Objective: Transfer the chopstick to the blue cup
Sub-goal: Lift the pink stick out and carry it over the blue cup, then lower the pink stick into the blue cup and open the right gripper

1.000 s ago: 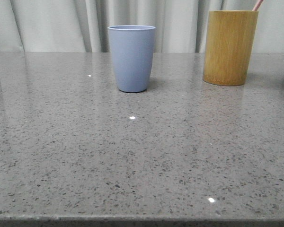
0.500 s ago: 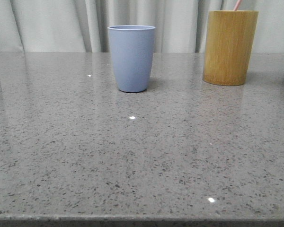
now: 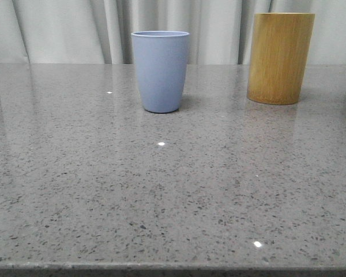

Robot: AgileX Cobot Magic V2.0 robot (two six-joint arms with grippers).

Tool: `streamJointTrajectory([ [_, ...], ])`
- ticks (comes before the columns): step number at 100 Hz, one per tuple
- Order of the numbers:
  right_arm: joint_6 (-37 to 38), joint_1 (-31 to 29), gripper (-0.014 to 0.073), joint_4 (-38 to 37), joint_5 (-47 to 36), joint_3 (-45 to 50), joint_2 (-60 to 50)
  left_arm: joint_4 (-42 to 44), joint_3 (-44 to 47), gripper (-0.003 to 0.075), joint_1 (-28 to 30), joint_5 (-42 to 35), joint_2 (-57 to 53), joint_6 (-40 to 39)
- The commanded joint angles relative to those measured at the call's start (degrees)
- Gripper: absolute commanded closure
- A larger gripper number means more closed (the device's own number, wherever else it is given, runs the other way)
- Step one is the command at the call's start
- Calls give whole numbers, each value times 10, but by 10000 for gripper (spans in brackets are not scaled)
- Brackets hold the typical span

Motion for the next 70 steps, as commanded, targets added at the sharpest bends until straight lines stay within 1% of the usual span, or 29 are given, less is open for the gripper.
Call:
streamJointTrajectory([
  [1, -4, 36, 708, 8, -54, -20, -5, -6, -16, 132, 3, -33, 0, -5],
  [6, -4, 57, 708, 8, -67, -20, 5, -6, -16, 132, 3, -33, 0, -5],
  [21, -4, 94, 708, 8, -99, -20, 40, -6, -16, 132, 3, -33, 0, -5],
  [31, -4, 103, 708, 8, -108, -20, 70, -6, -16, 132, 3, -33, 0, -5],
  [54, -4, 104, 699, 12, -104, -20, 122, -6, -16, 132, 3, -33, 0, -5],
  [61, -4, 104, 664, 15, -101, -20, 128, -6, -16, 132, 3, -33, 0, -5],
  [66, -4, 104, 609, 15, -101, -20, 129, -6, -16, 132, 3, -33, 0, -5],
  [70, -4, 104, 539, 15, -100, -20, 130, -6, -16, 132, 3, -33, 0, -5],
])
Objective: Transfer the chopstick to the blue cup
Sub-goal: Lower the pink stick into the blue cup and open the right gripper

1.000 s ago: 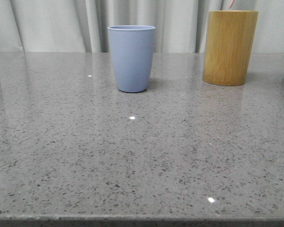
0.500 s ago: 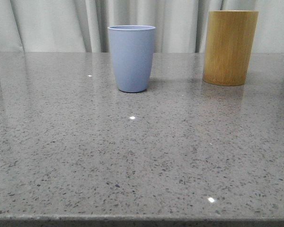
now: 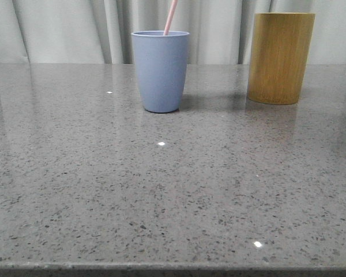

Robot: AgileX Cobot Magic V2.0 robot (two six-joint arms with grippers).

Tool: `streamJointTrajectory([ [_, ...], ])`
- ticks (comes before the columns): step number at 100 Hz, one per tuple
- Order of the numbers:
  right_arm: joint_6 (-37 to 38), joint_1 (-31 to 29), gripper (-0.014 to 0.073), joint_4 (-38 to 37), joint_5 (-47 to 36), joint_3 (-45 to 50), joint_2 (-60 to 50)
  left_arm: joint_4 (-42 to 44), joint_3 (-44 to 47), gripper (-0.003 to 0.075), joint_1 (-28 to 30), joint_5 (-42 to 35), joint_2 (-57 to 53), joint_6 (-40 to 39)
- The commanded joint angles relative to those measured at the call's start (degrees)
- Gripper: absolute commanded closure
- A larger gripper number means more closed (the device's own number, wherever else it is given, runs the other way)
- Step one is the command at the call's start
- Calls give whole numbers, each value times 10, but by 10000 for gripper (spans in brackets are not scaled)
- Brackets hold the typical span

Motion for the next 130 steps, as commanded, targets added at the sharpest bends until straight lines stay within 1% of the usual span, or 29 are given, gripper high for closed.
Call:
streamJointTrajectory([
  [1, -4, 0, 511, 7, -43, -20, -22, -6, -16, 132, 3, -33, 0, -5],
  [3, -4, 0, 481, 7, -43, -20, -22, -6, -16, 132, 3, -33, 0, -5],
  [8, -4, 0, 349, 7, -43, -20, -22, -6, -16, 132, 3, -33, 0, -5],
  [10, -4, 0, 314, 7, -43, -20, -22, -6, -16, 132, 3, -33, 0, -5],
  [11, -4, 0, 281, 7, -43, -20, -22, -6, -16, 132, 3, -33, 0, -5],
  [15, -4, 0, 194, 7, -42, -20, -22, -6, -16, 132, 3, -33, 0, -5],
  [20, -4, 0, 122, 7, -41, -20, -22, -6, -16, 132, 3, -33, 0, -5],
  [25, -4, 0, 85, 7, -41, -20, -22, -6, -16, 132, 3, -33, 0, -5],
  [37, -4, -4, 86, 2, -41, -20, -29, -6, -16, 132, 3, -33, 0, -5],
  [51, -4, -11, 87, -38, -41, -20, -58, -6, -16, 132, 3, -33, 0, -5],
  [61, -4, -31, 87, -53, -29, -20, -89, -6, -16, 132, 3, -33, 0, -5],
  [77, -6, -84, 87, -62, 38, -20, -151, -6, -16, 132, 3, -33, 0, -5],
  [94, -20, -118, 87, -138, 150, -19, -216, -6, -16, 132, 3, -33, 0, -5],
  [104, -20, -124, 87, -164, 205, -12, -252, -6, -16, 132, 3, -33, 0, -5],
  [118, -20, -124, 87, -188, 248, 32, -308, -6, -16, 132, 3, -33, 0, -5],
  [130, -12, -124, 87, -204, 261, 101, -363, -6, -16, 132, 3, -33, 0, -5],
])
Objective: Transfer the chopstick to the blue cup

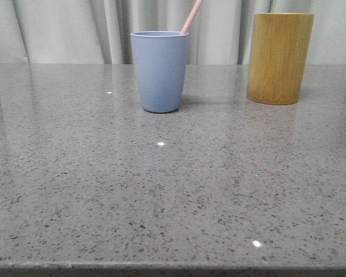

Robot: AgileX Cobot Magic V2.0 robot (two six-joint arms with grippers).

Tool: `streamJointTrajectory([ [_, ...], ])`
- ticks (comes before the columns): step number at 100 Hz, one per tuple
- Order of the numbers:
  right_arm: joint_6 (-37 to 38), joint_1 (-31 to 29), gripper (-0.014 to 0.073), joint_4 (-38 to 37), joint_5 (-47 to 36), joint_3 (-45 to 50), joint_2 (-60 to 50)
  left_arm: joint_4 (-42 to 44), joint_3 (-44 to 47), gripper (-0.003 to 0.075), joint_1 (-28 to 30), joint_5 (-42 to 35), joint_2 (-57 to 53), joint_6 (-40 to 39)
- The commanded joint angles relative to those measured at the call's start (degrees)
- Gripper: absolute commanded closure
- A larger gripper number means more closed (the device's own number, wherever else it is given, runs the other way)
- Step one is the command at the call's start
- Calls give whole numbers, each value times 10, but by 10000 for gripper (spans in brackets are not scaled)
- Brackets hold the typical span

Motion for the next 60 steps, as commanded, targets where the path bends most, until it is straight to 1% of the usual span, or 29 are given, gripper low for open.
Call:
streamJointTrajectory([
  [1, 6, -3, 87, -24, -21, 33, -43, -6, -16, 132, 3, -33, 0, -5],
  [15, 47, -3, 87, -51, -12, 121, -119, -6, -16, 132, 3, -33, 0, -5],
  [33, 89, -3, 87, -78, 27, 211, -210, -6, -16, 132, 3, -33, 0, -5],
  [47, 103, -3, 87, -77, 54, 250, -268, -6, -16, 132, 3, -33, 0, -5],
  [60, 112, -3, 87, -77, 69, 263, -305, -6, -16, 132, 3, -33, 0, -5],
])
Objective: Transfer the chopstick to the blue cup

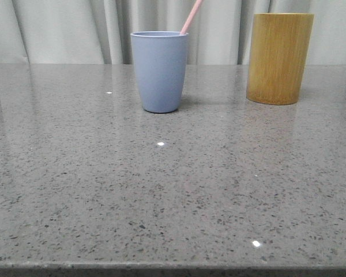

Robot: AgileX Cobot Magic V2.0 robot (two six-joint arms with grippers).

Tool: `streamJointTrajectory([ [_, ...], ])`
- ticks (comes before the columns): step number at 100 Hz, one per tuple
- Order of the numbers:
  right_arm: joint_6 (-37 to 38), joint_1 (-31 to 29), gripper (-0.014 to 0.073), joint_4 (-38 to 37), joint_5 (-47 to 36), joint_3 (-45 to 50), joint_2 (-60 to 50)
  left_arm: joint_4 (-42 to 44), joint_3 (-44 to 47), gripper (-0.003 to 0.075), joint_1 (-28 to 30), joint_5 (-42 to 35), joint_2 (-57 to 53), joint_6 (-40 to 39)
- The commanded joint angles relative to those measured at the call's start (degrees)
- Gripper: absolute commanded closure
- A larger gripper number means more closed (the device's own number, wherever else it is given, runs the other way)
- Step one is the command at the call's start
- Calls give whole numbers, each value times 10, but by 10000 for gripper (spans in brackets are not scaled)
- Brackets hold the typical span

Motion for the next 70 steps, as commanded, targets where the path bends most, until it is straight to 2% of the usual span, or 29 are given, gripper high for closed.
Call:
streamJointTrajectory([
  [1, 7, -3, 87, -17, -26, -8, -16, -6, -16, 132, 3, -33, 0, -5],
  [25, 7, -3, 89, -17, -10, -8, -24, -6, -16, 135, 3, -34, 0, -5],
  [32, 7, -3, 121, -17, -9, -8, -24, -6, -16, 158, 3, -34, 0, -5],
  [41, 7, -3, 230, -17, -8, -8, -24, -6, -16, 217, 3, -34, 0, -5],
  [51, 7, -3, 414, -17, -3, -8, -24, -6, -16, 317, 3, -34, 0, -5],
  [65, 7, -3, 668, -17, 7, -8, -24, -6, -16, 507, 3, -34, 0, -5],
  [70, 7, -3, 718, -17, 8, -8, -24, -6, -16, 578, 3, -34, 0, -5],
])
